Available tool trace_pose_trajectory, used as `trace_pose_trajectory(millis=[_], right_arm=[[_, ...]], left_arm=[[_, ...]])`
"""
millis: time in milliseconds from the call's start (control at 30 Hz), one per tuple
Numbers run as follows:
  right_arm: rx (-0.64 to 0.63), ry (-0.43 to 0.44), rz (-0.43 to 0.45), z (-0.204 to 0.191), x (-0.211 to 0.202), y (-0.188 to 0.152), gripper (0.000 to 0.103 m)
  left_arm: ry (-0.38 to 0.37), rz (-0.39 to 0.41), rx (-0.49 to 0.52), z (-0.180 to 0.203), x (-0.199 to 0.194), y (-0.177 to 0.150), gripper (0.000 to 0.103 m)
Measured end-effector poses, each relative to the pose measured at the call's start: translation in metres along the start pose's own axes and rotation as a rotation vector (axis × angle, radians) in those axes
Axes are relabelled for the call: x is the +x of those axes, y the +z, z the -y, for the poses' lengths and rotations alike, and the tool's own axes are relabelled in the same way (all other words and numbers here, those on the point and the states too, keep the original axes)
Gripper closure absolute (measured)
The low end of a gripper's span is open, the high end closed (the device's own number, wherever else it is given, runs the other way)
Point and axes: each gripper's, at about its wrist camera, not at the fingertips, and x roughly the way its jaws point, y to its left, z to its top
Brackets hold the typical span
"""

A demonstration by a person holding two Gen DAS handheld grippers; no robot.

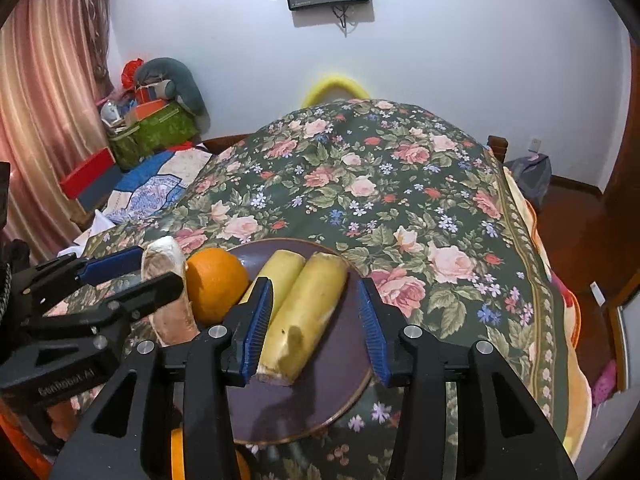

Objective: Organize fruits
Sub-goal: 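Place the corn cob beside the first on the plate while the left places the pomelo segment, then grasp a large orange with the right gripper while the left grasps another pomelo segment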

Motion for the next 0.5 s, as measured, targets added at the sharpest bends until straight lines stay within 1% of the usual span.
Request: trace_pose_trajectory(millis=[233,400,500], right_arm=[[0.024,0.007,0.015,-0.002,-0.021,-0.006,0.063],[0.018,0.003,0.039,-0.011,-0.045,-0.011,0.062],[0.013,0.0,0.051,-0.015,-0.057,-0.015,0.059]], left_arm=[[0.003,0.02,0.01,0.003,-0.028,-0.003,0.05],[0.003,0.024,0.001,0.002,-0.048,-0.009,0.05],[0.006,0.022,-0.01,-0.001,-0.059,-0.013,0.05]])
